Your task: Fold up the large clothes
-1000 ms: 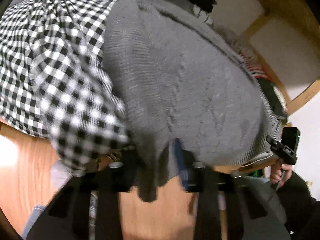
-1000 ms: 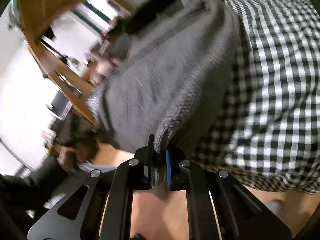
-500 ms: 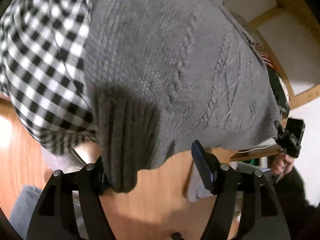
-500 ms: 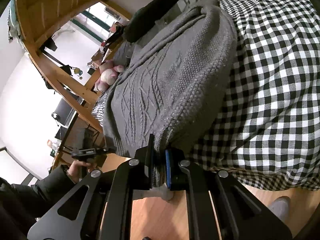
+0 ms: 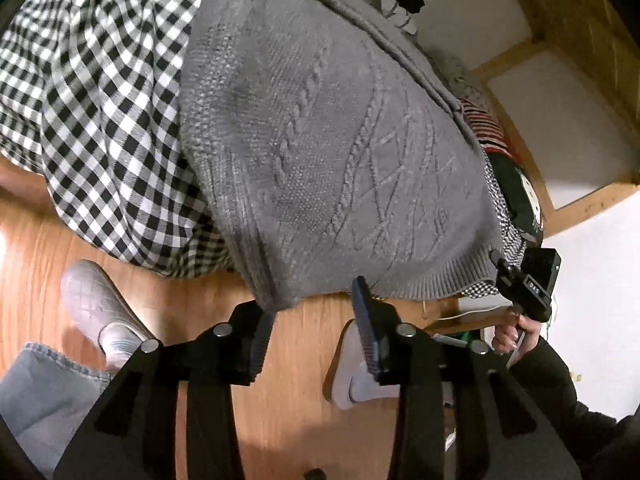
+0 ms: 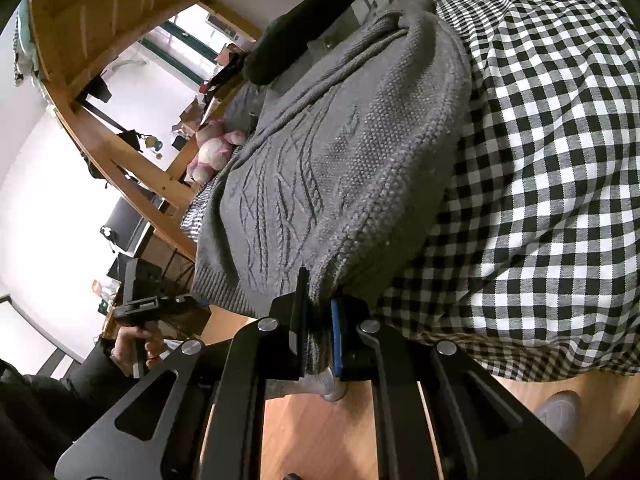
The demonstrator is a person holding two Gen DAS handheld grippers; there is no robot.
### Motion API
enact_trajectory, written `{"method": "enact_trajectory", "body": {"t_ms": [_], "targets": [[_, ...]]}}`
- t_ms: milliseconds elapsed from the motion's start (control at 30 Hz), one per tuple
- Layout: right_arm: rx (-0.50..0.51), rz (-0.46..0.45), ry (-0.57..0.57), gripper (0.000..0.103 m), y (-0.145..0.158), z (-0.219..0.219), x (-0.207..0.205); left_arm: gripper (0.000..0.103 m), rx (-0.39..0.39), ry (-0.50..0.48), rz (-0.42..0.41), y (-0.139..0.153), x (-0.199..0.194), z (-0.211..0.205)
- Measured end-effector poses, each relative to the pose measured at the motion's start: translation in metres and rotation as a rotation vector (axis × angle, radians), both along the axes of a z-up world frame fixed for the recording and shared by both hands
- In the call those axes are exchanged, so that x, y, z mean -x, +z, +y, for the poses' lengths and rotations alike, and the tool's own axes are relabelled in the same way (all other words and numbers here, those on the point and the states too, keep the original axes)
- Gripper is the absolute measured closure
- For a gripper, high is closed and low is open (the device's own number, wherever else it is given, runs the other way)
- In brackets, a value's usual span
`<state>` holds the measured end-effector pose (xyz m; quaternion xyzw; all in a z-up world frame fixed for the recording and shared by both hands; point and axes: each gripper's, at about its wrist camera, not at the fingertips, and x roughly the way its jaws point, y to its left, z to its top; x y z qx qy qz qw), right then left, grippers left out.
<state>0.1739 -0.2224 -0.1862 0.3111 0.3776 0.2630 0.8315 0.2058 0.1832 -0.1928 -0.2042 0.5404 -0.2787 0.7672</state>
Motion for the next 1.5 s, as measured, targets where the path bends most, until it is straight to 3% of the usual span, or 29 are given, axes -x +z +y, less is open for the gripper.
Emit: {"method": "enact_trajectory", "body": {"t_ms": [133, 200, 233, 267, 300, 533, 667, 833, 1067, 1367, 1500], "targets": [[0.005, 0.002, 0.004, 0.093, 0.0, 0.002, 0.0, 0.054, -0.034, 0.009, 0.014, -0.013, -0.018, -0.005], [0.011, 0.003, 0.007, 0.093, 0.001, 0.004, 0.0, 0.054, -0.012, 0.028, 0.02, -0.017, -0.03, -0.005], [0.009, 0.006, 0.007, 0.093, 0.001, 0.004, 0.0, 0.056, 0.021, 0.027, 0.03, -0.018, -0.035, -0.003], [0.014, 0.009, 0.003, 0.093, 0.002, 0.004, 0.0, 0.066, 0.043, 0.031, 0.03, -0.016, -0.037, -0.001], [0.014, 0.01, 0.001, 0.093, 0.002, 0.003, 0.0, 0.1, 0.072, 0.038, 0.026, -0.014, -0.038, 0.001], [-0.265, -0.097, -0.051, 0.094, 0.032, -0.021, 0.005, 0.099, 0.335, 0.089, -0.039, 0.026, -0.034, 0.028], [-0.334, -0.131, -0.082, 0.094, 0.048, -0.033, -0.006, 0.1, 0.44, 0.138, -0.098, 0.057, -0.046, 0.046], [-0.421, -0.184, -0.142, 0.094, 0.069, -0.051, -0.026, 0.1, 0.457, 0.158, -0.139, 0.084, -0.067, 0.059], [-0.505, -0.226, -0.233, 0.094, 0.099, -0.077, -0.058, 0.1, 0.546, 0.208, -0.156, 0.112, -0.094, 0.076], [-0.523, -0.267, -0.233, 0.094, 0.138, -0.087, -0.133, 0.1, 0.5, 0.197, -0.185, 0.153, -0.174, 0.06], [-0.486, -0.273, -0.232, 0.094, 0.156, -0.093, -0.172, 0.1, 0.481, 0.19, -0.2, 0.166, -0.211, 0.058]]}}
